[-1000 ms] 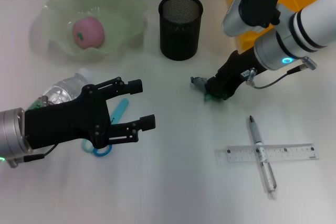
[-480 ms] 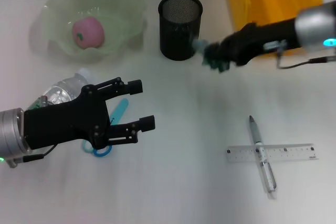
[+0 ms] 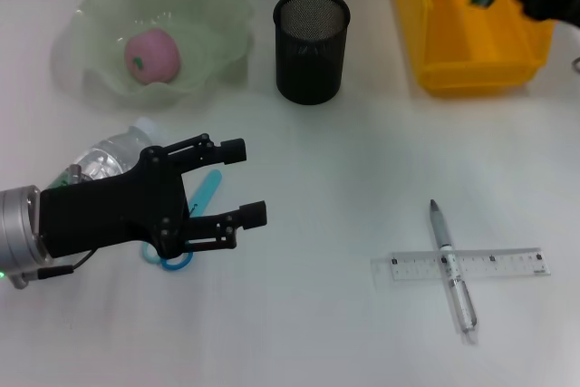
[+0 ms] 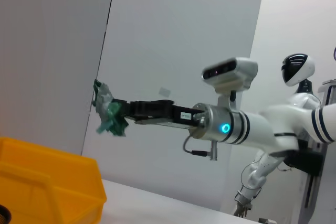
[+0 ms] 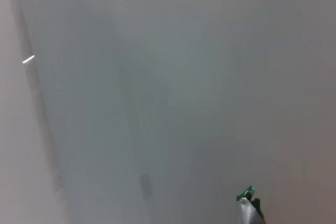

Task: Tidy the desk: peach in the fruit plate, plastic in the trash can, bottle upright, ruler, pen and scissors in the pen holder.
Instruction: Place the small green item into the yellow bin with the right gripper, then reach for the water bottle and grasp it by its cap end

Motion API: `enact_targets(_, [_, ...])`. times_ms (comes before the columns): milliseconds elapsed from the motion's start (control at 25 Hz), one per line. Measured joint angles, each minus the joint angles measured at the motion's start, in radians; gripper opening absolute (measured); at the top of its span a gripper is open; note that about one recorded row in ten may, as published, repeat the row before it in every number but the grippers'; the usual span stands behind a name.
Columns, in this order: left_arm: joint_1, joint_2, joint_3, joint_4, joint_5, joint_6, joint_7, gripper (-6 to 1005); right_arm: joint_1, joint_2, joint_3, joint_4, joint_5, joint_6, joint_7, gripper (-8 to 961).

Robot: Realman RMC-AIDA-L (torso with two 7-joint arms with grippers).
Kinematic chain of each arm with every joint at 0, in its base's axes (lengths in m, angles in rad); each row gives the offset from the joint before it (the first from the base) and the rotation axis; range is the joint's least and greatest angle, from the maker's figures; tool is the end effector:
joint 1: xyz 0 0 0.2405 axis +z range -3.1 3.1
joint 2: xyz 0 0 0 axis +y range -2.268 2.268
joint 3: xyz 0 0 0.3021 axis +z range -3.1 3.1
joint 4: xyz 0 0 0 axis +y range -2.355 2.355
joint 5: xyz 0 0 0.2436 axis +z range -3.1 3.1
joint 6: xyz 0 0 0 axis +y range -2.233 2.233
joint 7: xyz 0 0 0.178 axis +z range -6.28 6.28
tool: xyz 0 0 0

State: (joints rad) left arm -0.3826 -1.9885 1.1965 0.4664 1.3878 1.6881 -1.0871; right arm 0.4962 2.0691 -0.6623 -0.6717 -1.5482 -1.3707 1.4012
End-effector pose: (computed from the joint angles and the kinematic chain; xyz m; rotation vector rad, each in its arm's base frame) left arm -0.3009 0.3189 -0.0617 -2.7582 -0.4132 -1.1074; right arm 0.2964 0.4404 0.0211 -2.1948 0.6698 1.0550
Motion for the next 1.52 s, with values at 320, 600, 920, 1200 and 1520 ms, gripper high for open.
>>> enact_targets(320, [-0.003, 0.005, 0.000, 0.000, 0.001, 0.013, -0.001, 835, 0.017, 0.006, 0.076, 0.073, 0.044, 0.222, -0.099, 5])
enact_targets(600, [-0.002, 0.007, 0.000, 0.000, 0.001, 0.016, -0.001, 835, 0.054, 0.005, 0.072, 0.103, 0.035, 0.314, -0.141, 44])
enact_targets(920, [-0.002, 0.007, 0.000, 0.000, 0.000, 0.020, -0.001, 834, 0.071, 0.007, 0.072, 0.112, 0.035, 0.364, -0.145, 193])
enact_targets(1200, [-0.002, 0.008, 0.000, 0.000, 0.000, 0.022, -0.001, 834, 0.044, 0.005, 0.088, 0.131, 0.172, 0.280, -0.155, 546])
enact_targets(1520, [-0.008, 0.008, -0.003, 0.000, -0.002, 0.015, -0.001, 833, -0.021, -0.037, 0.069, 0.214, 0.249, -0.106, -0.169, 727])
